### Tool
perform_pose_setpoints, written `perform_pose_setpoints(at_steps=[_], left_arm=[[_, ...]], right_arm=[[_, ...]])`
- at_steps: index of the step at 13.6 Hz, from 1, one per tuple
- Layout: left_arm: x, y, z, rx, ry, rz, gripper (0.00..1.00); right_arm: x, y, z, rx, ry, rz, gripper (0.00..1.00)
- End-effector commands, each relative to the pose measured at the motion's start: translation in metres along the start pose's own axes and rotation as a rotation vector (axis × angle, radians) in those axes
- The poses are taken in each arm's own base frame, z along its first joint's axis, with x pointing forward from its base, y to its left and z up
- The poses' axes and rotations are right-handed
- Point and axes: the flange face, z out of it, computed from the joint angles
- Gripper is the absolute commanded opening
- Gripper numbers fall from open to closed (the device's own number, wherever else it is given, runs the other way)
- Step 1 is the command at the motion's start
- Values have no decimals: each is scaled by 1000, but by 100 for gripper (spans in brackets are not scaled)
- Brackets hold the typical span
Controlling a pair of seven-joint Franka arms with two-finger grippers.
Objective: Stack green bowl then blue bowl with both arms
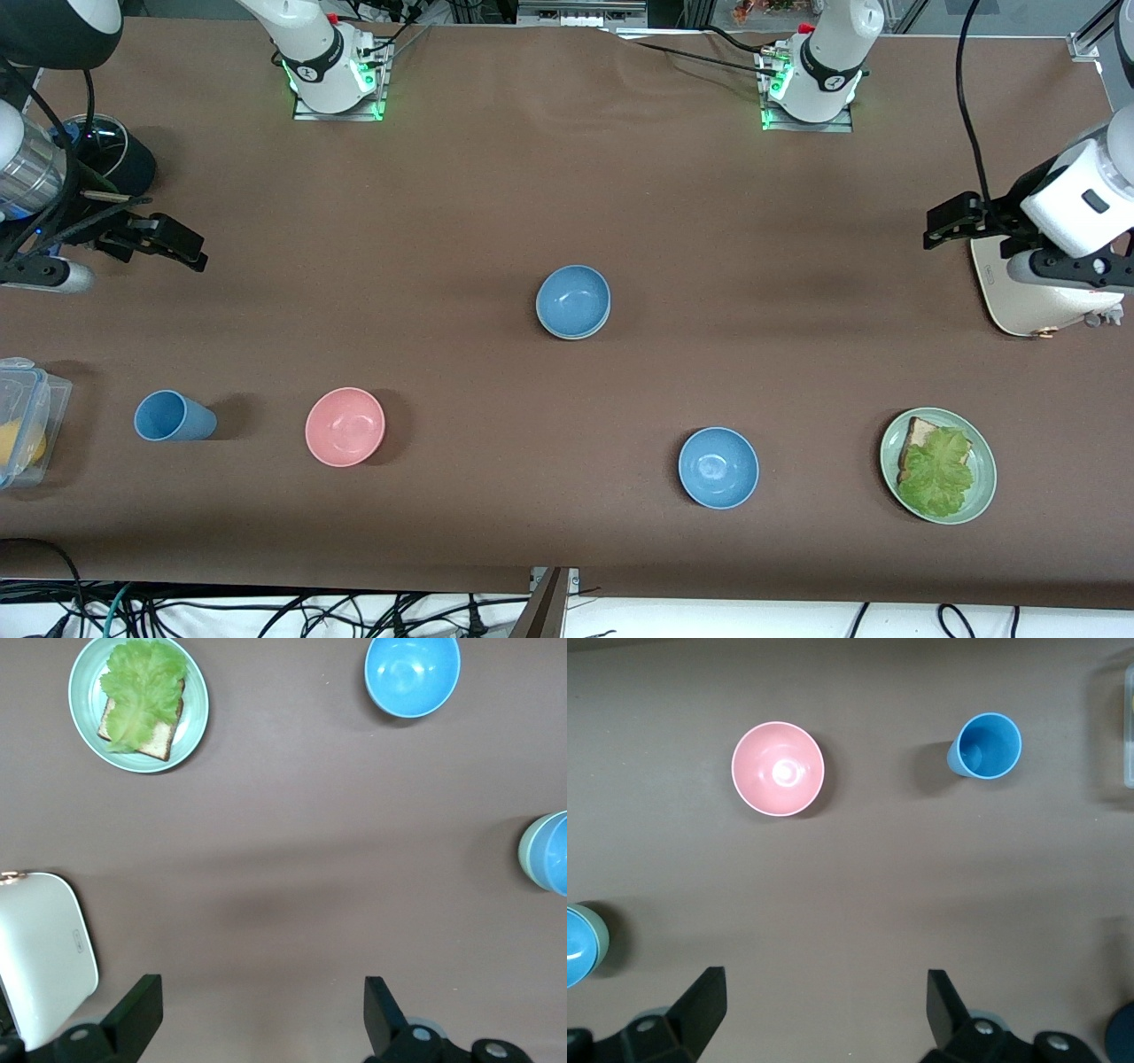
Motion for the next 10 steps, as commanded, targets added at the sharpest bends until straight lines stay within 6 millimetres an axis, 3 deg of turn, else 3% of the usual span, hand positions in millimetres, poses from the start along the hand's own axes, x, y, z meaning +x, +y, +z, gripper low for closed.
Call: perform_pose_setpoints(at_steps=[1,4,6,10], left_arm=[[-25,0,9,25,19,37,100],[-25,-16,10,28,21,13,100],[-25,-23,10,24,22,2,100],[-25,-23,7,25,28,-1,100]], right_arm=[[0,0,0,4,-1,8,100],[-6,0,8,25,-17,14,100],[-7,25,15,85,-20,67,100],[-8,25,14,76,-23,61,100]])
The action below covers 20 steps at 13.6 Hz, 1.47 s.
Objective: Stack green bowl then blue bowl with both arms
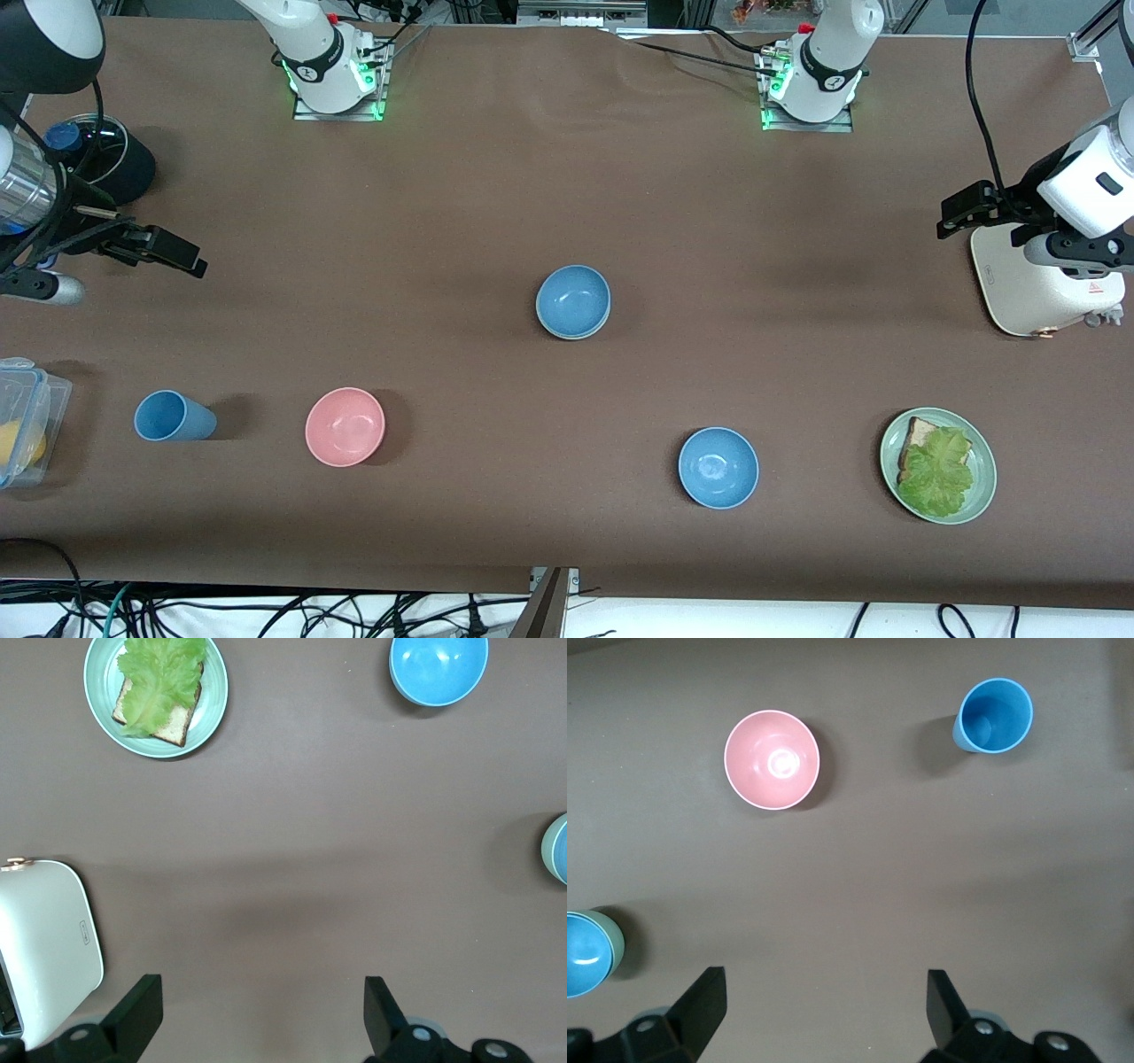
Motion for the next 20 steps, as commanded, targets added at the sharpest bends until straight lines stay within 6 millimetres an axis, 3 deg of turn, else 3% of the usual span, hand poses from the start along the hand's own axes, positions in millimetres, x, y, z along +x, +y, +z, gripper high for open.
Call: perform_pose_setpoints(at_steps=[1,5,8,20], left_arm=[[-7,-4,-6,27,17,21,100],[-7,-10,-5,26,14,10,100],[-7,-10,-4,26,12,11,100],[-7,-11,-5,26,14,8,100]], right_arm=[[-10,-1,-7,10,14,-13,100],[-10,-4,-8,-20,31,-31,100],[-11,-17,-9,-65,57,-78,100],[-13,-21,-13,-59,64,-98,100]])
